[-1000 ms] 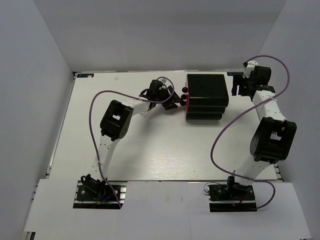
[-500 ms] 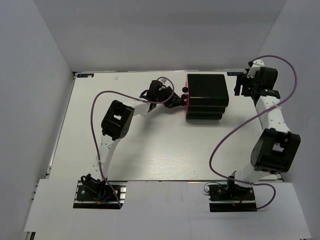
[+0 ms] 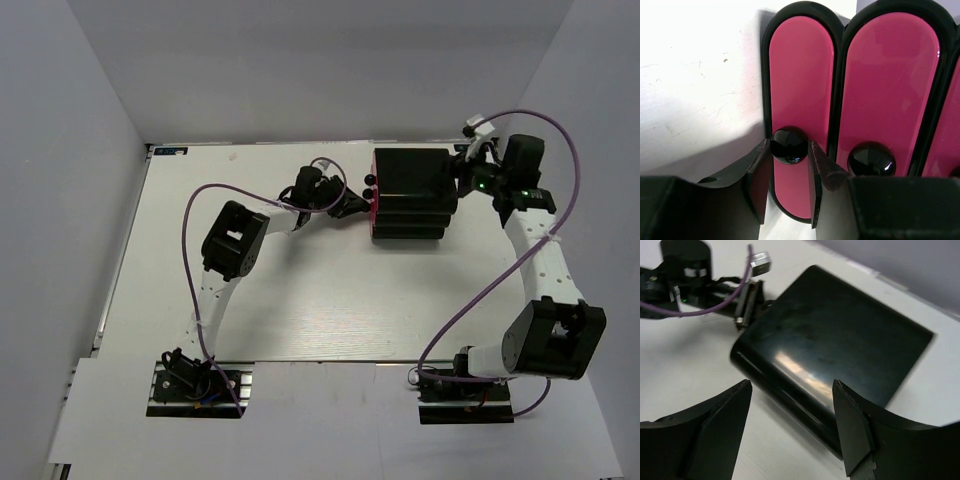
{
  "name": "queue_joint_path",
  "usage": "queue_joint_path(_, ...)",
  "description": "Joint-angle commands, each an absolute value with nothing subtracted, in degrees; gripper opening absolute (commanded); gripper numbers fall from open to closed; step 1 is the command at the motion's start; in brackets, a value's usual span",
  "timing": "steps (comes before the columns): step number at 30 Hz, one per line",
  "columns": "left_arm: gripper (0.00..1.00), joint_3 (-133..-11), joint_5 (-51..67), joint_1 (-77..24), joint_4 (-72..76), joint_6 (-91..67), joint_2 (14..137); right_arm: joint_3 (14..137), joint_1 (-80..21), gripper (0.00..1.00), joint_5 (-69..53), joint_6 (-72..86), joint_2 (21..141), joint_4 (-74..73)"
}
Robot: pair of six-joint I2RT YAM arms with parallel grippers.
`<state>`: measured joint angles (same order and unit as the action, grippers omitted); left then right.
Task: Organize the makeup
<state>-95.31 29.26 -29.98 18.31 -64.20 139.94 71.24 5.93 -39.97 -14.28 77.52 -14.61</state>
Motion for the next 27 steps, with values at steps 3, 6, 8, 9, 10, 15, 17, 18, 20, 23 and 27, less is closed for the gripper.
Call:
queue_joint_path(3,0.17,-91.0,30.5,-30.8,16.2,-63.1,136.3,71.7,1.3,0.72,-42.4,-16.6,80.9,-17.1)
queue_joint_path(6,0.17,-89.5,30.5,-30.2,16.1,-62.7,135.4,72.4,-1.7,0.72,-41.0,-16.0,82.5,-16.9)
queue_joint_path(8,0.17,-89.0,30.1,-30.2,15.6,-62.1,134.7,73.5,-3.9,0.72,-40.3,-15.8,83.3,-17.1)
queue_joint_path(9,0.17,-88.7,30.1,-30.2,15.5,-61.8,134.5,73.7,-4.7,0.72,-40.1,-15.7,84.2,-17.1)
queue_joint_path(10,0.17,-88.5,30.1,-30.2,15.3,-61.5,134.3,74.1,-6.1,0.72,-39.8,-15.7,84.7,-17.1)
queue_joint_path(15,0.17,-87.3,30.1,-29.7,15.0,-60.9,133.3,76.4,-10.3,0.67,-37.6,-15.7,88.8,-18.0)
queue_joint_path(17,0.16,-87.0,30.3,-29.7,14.9,-60.6,133.2,76.9,-12.0,0.6,-36.2,-15.8,90.0,-18.3)
queue_joint_path(18,0.16,-86.9,30.4,-29.7,14.9,-60.5,133.0,77.3,-12.3,0.52,-35.6,-15.7,90.4,-18.3)
queue_joint_path(20,0.16,-86.6,30.5,-29.2,14.9,-60.3,133.0,77.6,-13.5,0.49,-32.6,-15.2,91.4,-18.0)
queue_joint_path(23,0.15,-86.4,30.8,-29.2,14.9,-60.1,133.1,79.6,-14.4,0.39,-29.3,-14.9,93.2,-18.0)
queue_joint_path(27,0.15,-86.0,30.9,-29.2,14.8,-59.9,133.0,82.1,-15.7,0.36,-27.3,-14.6,95.5,-18.9)
